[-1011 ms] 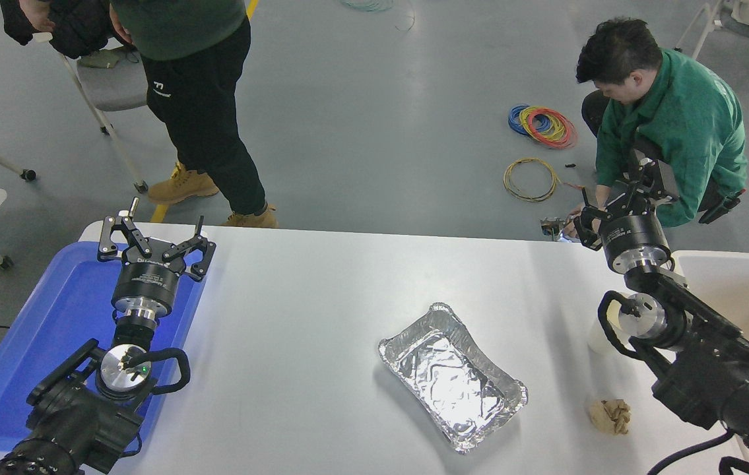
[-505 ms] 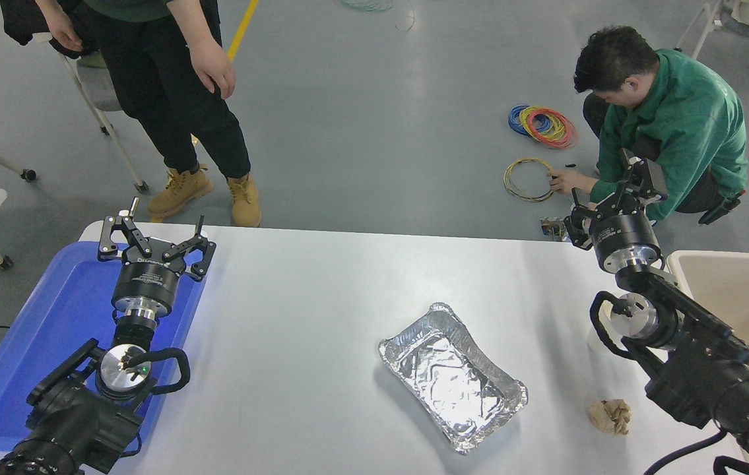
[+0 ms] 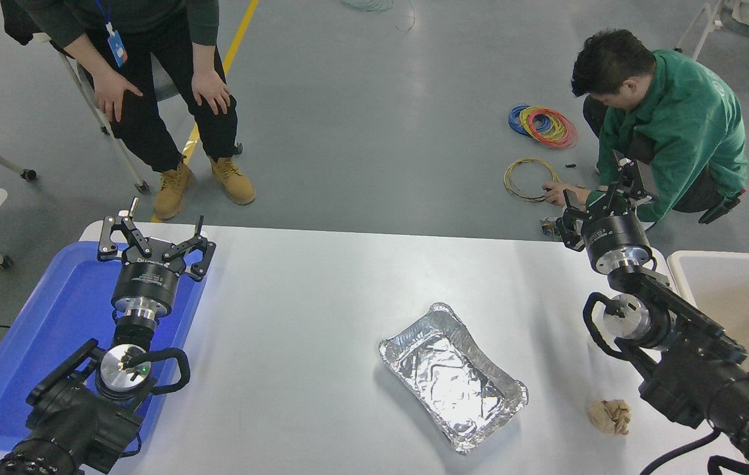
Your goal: Pick up paper cup place in dustbin
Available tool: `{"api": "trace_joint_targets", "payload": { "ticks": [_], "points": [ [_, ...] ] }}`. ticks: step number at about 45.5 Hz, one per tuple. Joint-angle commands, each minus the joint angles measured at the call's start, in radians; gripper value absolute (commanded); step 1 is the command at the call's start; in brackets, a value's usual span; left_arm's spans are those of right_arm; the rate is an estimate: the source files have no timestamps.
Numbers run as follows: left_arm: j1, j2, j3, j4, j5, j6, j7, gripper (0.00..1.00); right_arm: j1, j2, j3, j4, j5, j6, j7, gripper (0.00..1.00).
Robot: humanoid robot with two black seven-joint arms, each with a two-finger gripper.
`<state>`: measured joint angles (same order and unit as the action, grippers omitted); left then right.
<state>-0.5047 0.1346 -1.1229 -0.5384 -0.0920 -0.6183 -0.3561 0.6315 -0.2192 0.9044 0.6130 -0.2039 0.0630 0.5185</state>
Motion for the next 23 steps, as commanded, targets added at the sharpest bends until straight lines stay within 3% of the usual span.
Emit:
{"api": "trace_joint_targets", "payload": {
  "ticks": [1, 14, 23],
  "points": [
    [0.000, -0.001, 0.000, 0.000, 0.000, 0.000, 0.000, 1.00, 0.000, -0.011, -0.001, -0.002, 0.000, 0.003, 0.000, 1.00],
    [-0.001, 0.000, 0.000, 0.000, 0.000, 0.000, 0.000, 1.00, 0.010, -0.019, -0.035, -0.006, 0.005, 0.000, -0.002, 1.00],
    [0.000, 0.000, 0.000, 0.000, 0.000, 0.000, 0.000, 1.00, 0.053, -0.109, -0.119, -0.004, 0.008, 0.001, -0.002, 1.00]
  ]
}}
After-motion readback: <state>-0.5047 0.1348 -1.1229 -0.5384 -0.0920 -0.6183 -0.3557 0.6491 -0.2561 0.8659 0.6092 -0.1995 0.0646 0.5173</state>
